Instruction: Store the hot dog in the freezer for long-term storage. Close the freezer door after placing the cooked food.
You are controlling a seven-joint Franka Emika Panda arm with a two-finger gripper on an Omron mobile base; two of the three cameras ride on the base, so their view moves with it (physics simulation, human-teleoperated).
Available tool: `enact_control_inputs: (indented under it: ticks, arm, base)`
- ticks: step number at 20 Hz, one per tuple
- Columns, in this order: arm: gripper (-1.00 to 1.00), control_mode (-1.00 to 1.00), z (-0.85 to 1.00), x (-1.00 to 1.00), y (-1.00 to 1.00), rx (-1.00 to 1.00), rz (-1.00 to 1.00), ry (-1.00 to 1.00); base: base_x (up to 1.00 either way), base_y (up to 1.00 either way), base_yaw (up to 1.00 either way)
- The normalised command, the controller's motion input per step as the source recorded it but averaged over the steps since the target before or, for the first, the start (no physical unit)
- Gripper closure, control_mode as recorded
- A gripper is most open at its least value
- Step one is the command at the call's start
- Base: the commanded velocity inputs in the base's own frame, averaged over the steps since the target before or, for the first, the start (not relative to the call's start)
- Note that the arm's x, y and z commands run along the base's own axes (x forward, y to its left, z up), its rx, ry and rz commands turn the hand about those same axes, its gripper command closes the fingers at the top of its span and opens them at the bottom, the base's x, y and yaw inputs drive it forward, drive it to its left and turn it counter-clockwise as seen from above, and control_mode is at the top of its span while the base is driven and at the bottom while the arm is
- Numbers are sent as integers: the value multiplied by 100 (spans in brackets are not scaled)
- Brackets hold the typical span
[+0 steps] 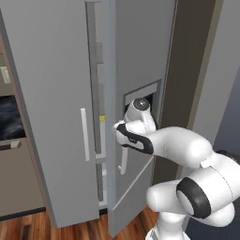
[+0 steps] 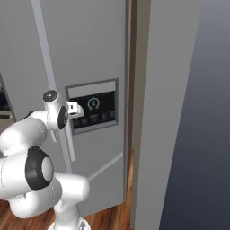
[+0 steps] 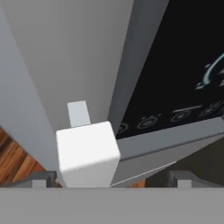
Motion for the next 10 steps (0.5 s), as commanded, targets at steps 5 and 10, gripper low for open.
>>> enact_control_inputs:
  ticks: [5, 10]
  arm:
    - [-100, -100, -16, 20, 14, 0, 0, -2]
    - [-100, -100, -16, 28, 19, 0, 0, -8]
  base:
    - [0, 0, 0]
    - [0, 0, 0]
